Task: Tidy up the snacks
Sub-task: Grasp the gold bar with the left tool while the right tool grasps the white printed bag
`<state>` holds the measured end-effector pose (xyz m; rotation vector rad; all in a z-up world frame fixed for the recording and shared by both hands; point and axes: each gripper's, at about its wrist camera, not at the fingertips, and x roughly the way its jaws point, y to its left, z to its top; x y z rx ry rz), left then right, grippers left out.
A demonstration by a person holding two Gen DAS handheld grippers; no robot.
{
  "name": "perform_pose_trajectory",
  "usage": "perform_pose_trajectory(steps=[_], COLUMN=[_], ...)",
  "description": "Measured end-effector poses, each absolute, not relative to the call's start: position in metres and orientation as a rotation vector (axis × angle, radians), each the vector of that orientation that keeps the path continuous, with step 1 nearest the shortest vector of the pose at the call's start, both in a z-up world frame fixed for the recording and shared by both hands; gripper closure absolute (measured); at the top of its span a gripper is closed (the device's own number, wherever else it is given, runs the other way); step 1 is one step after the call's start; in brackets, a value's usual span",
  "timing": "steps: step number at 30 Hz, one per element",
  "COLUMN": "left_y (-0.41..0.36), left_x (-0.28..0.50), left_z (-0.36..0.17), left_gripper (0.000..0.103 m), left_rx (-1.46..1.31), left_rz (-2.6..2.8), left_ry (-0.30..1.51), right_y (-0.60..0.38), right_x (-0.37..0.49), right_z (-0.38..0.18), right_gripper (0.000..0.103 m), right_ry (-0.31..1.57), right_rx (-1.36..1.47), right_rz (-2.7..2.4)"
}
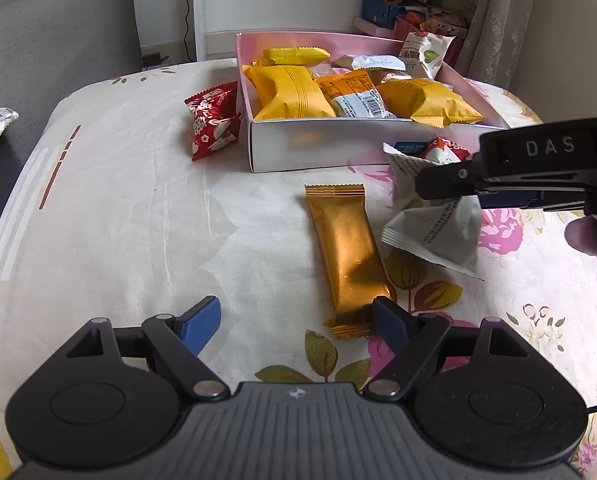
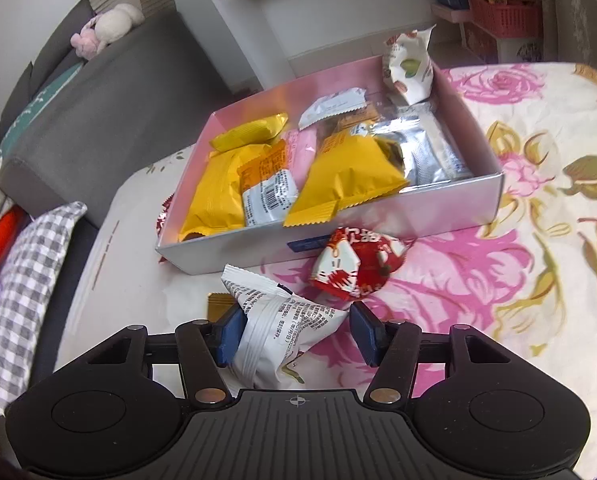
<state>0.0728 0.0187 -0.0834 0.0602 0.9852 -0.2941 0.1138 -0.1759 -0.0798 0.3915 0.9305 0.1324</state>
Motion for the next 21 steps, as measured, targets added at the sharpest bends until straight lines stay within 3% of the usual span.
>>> perform_pose_trajectory(steps=[17,21], left_y=[-0.006,-0.014], left_x=[0.091,0.095], left_z=[-0.082,-0.085], left_gripper=[0.026,0.034], left_rx=[-0.015,0.013], left_rz=[-0.291,-0.249], left_ry=[0.944,0.935], right_y=[-0.199,-0.203], right_x=[0.098,0.096], right_z=[-0.07,-0.07], right_gripper=[0.047,0.047], right_ry=[0.934,0.936], right_rx=[0.349,0.347], right_rz=[0.073,0.063])
